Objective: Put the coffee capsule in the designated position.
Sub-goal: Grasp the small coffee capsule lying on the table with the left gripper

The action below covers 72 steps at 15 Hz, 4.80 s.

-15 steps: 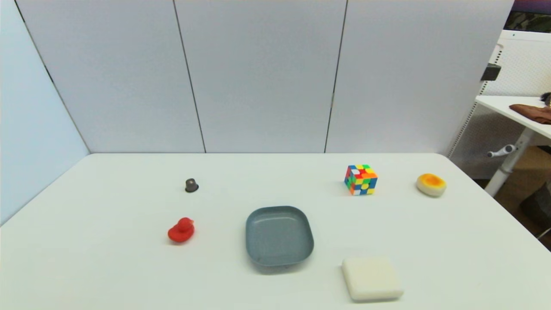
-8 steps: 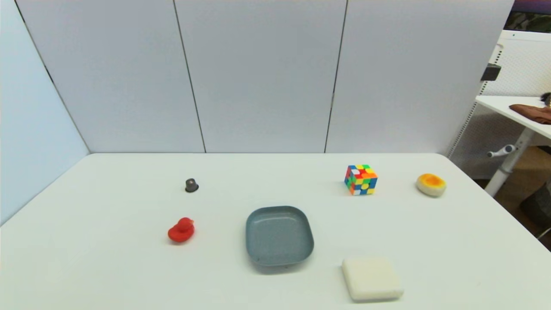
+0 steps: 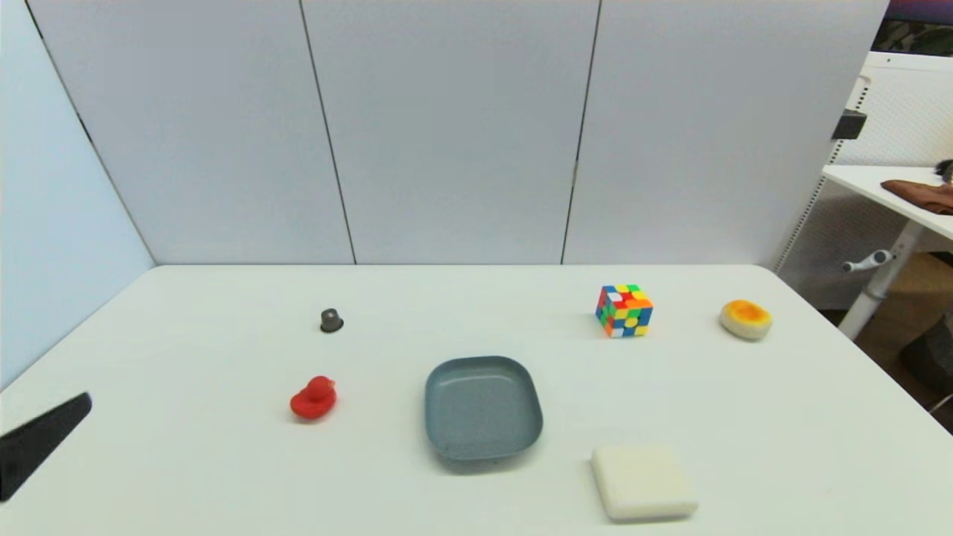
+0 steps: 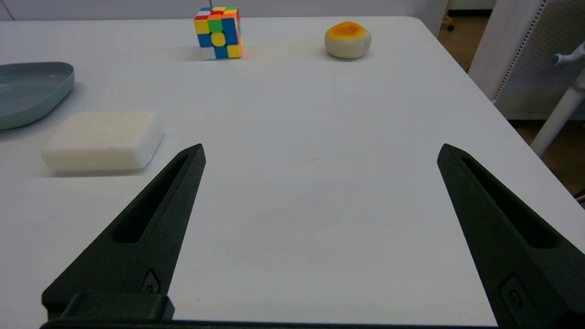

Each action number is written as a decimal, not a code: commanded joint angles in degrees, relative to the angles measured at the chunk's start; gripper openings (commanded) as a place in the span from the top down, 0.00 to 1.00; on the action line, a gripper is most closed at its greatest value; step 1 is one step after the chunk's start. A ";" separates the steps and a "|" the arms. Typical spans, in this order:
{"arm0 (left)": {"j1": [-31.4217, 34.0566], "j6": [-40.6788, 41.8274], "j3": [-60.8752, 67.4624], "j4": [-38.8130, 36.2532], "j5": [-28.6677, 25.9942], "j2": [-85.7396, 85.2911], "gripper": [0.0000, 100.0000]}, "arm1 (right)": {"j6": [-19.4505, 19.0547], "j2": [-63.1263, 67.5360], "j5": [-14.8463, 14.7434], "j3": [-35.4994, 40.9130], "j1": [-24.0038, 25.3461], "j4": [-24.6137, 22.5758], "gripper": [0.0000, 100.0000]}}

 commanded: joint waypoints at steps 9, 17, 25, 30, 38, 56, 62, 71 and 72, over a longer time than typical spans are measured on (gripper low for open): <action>-6.78 0.23 -28.91 -1.42 -0.09 51.73 0.00 | 0.00 0.07 0.01 0.00 0.00 0.00 0.00; -8.01 0.15 -30.58 -12.49 -0.09 58.41 0.00 | 0.00 0.07 0.01 0.00 0.00 0.00 0.00; -8.63 -0.29 -17.83 -34.73 0.00 63.42 0.00 | 0.00 0.07 0.01 0.00 0.00 0.00 0.00; -8.63 -0.21 -17.13 -37.46 0.00 67.47 0.00 | 0.00 0.07 0.01 0.00 0.00 0.00 0.00; -8.45 -0.29 -11.33 -44.84 0.00 70.28 0.00 | 0.00 0.07 0.01 0.00 0.00 0.00 0.00; -8.19 -0.21 -11.59 -50.82 0.09 74.06 0.00 | 0.00 0.07 0.01 0.00 0.00 0.00 0.00; -8.01 -0.21 -12.65 -50.73 0.18 75.03 0.00 | 0.00 0.07 0.01 0.00 0.00 0.00 0.00; -8.10 -0.21 -14.93 -50.64 0.18 77.13 1.00 | 0.00 0.07 0.01 0.00 0.00 0.00 0.00; -8.10 -0.21 -15.02 -50.64 0.18 77.13 1.00 | 0.00 0.07 0.01 0.00 0.00 0.00 0.00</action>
